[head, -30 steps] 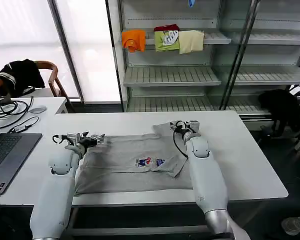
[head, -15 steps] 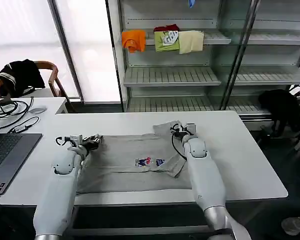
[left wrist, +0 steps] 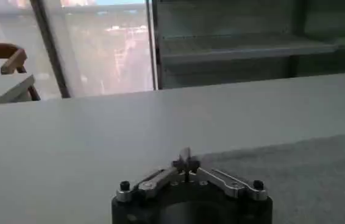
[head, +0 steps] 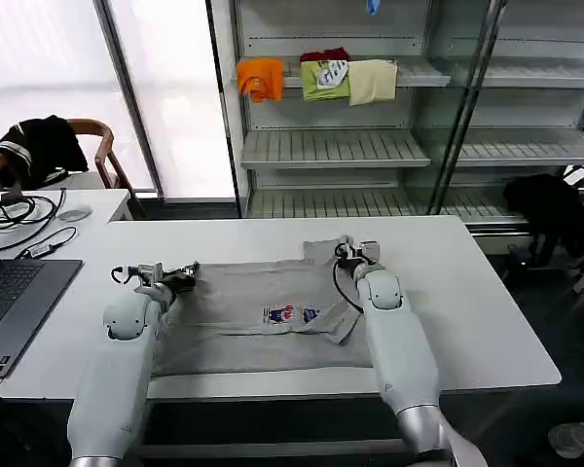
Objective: Fold and organize the clothes.
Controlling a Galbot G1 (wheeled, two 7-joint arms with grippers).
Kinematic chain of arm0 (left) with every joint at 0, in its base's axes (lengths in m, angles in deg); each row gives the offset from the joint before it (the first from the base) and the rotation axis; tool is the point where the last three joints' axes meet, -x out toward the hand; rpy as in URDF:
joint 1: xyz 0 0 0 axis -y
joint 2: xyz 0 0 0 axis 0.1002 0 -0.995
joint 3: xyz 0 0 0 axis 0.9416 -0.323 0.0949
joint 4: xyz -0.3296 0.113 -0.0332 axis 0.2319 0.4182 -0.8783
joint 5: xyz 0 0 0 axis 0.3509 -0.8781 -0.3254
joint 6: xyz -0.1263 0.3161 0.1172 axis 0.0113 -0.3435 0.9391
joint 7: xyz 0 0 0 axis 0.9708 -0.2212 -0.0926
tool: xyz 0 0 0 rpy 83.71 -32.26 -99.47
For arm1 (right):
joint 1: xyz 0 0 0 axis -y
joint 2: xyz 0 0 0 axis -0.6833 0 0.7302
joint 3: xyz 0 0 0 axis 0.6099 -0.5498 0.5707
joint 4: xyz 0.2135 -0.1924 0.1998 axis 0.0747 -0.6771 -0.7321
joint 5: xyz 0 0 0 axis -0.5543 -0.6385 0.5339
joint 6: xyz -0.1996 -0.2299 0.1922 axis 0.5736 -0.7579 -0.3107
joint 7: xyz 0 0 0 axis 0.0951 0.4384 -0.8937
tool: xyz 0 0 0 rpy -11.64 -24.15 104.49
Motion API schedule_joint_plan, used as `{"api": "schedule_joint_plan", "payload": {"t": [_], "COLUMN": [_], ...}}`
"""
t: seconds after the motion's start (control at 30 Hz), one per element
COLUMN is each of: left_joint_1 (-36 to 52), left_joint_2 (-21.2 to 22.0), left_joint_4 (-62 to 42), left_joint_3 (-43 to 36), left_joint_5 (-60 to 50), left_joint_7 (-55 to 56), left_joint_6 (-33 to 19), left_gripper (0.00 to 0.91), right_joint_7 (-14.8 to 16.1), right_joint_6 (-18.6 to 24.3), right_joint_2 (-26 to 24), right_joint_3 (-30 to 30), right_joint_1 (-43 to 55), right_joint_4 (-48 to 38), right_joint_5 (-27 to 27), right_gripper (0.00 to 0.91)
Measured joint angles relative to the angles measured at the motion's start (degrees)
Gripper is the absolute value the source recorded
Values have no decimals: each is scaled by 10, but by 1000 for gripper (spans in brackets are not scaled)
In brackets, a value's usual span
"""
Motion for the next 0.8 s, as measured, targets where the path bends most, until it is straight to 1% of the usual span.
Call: {"api": "schedule_joint_plan", "payload": {"t": [0.13,0.3,0.43,0.67,0.8], "left_joint_1": [-1,-10,-27,-84,-122], "left_joint_2": [2,-6,-15,-36,-48], "left_joint_4": [12,44,79,148,180], "left_joint_3": [5,10,16,29,38], "left_joint_5": [25,68,98,144,167], "left_joint_7": [15,34,38,31,21], "left_joint_6": [-12,-24,-25,-32,-42], "left_gripper": [0,0,0,0,0], "right_joint_7": [-13,-23,-22,-21,-22], "right_joint_6": [18,22,14,-9,-23], "right_joint_2": [0,0,0,0,-22], "right_joint_3": [-8,-16,-16,-18,-14], "right_joint_1": [-16,-52,-93,-186,-243], "right_joint_4": [37,103,168,288,350], "right_joint_5": [15,29,43,75,92], "right_gripper": [0,0,0,0,0]}}
